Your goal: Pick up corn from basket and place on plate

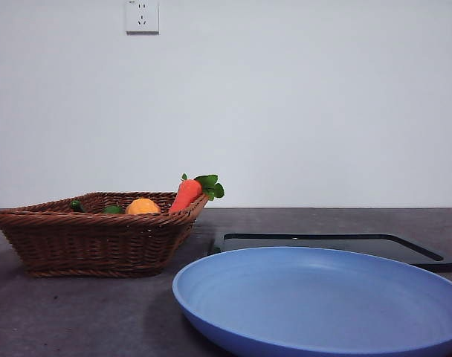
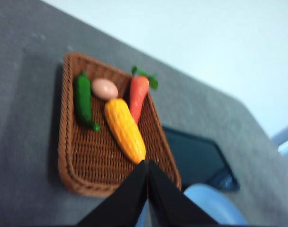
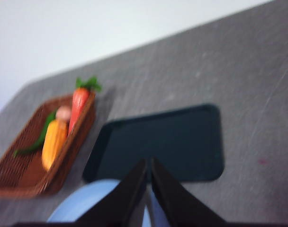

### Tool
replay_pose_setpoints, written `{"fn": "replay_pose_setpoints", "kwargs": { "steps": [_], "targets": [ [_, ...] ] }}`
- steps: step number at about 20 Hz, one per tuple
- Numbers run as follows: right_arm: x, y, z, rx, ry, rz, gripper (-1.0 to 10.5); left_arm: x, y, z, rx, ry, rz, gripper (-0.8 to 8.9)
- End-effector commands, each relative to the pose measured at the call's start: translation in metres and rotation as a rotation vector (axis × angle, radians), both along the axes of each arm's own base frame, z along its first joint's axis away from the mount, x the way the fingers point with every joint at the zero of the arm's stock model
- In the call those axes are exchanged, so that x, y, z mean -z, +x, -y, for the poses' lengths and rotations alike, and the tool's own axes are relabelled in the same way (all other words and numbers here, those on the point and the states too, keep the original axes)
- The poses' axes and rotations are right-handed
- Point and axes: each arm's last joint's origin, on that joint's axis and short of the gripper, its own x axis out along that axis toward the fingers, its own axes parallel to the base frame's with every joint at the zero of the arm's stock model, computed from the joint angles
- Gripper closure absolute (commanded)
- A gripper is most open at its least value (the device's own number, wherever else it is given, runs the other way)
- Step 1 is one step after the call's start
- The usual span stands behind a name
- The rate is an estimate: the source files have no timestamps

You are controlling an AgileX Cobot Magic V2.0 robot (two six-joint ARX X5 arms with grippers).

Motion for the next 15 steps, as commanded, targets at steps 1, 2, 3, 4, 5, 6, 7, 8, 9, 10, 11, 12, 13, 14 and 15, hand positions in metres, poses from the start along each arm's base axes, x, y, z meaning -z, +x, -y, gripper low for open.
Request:
{"fn": "replay_pose_setpoints", "kwargs": {
  "steps": [1,2,3,4,5,6,7,8,9,10,11,12,13,14,15],
  "targets": [
    [-0.013,0.004,-0.001,-0.088,-0.090,-0.039,9.4,-0.011,0.000,0.001,0.062,0.113,-0.006,8.07],
    [-0.016,0.005,-0.002,-0.109,-0.104,-0.064,9.4,-0.013,0.000,0.001,0.077,0.130,-0.022,8.07],
    [-0.019,0.008,-0.002,-0.138,-0.120,-0.095,9.5,-0.016,0.000,0.001,0.098,0.146,-0.039,8.07],
    [-0.022,0.010,-0.003,-0.166,-0.135,-0.123,9.5,-0.018,0.001,0.001,0.116,0.160,-0.056,8.07],
    [-0.024,0.012,-0.003,-0.195,-0.152,-0.149,9.4,-0.020,0.001,0.002,0.136,0.168,-0.072,8.07],
    [-0.027,0.014,-0.003,-0.225,-0.167,-0.178,9.4,-0.022,0.002,0.002,0.156,0.179,-0.090,8.07],
    [-0.029,0.016,-0.004,-0.255,-0.181,-0.209,9.4,-0.023,0.003,0.002,0.179,0.186,-0.109,8.07],
    [-0.031,0.018,-0.004,-0.275,-0.192,-0.233,9.5,-0.024,0.003,0.003,0.197,0.192,-0.124,8.07],
    [-0.033,0.020,-0.004,-0.296,-0.202,-0.262,9.4,-0.024,0.005,0.003,0.218,0.201,-0.140,8.07],
    [-0.035,0.023,-0.004,-0.313,-0.215,-0.291,9.4,-0.025,0.006,0.003,0.236,0.210,-0.156,8.07],
    [-0.036,0.025,-0.004,-0.325,-0.223,-0.313,9.4,-0.025,0.007,0.003,0.248,0.217,-0.169,8.07],
    [-0.037,0.027,-0.005,-0.340,-0.232,-0.336,9.4,-0.025,0.008,0.004,0.262,0.229,-0.184,8.07],
    [-0.037,0.029,-0.006,-0.352,-0.234,-0.355,9.4,-0.024,0.009,0.004,0.271,0.240,-0.197,8.07],
    [-0.037,0.033,-0.007,-0.366,-0.236,-0.372,9.4,-0.024,0.010,0.004,0.276,0.245,-0.210,8.07],
    [-0.036,0.036,-0.008,-0.377,-0.236,-0.383,9.4,-0.024,0.012,0.004,0.277,0.244,-0.217,8.07]
  ]
}}
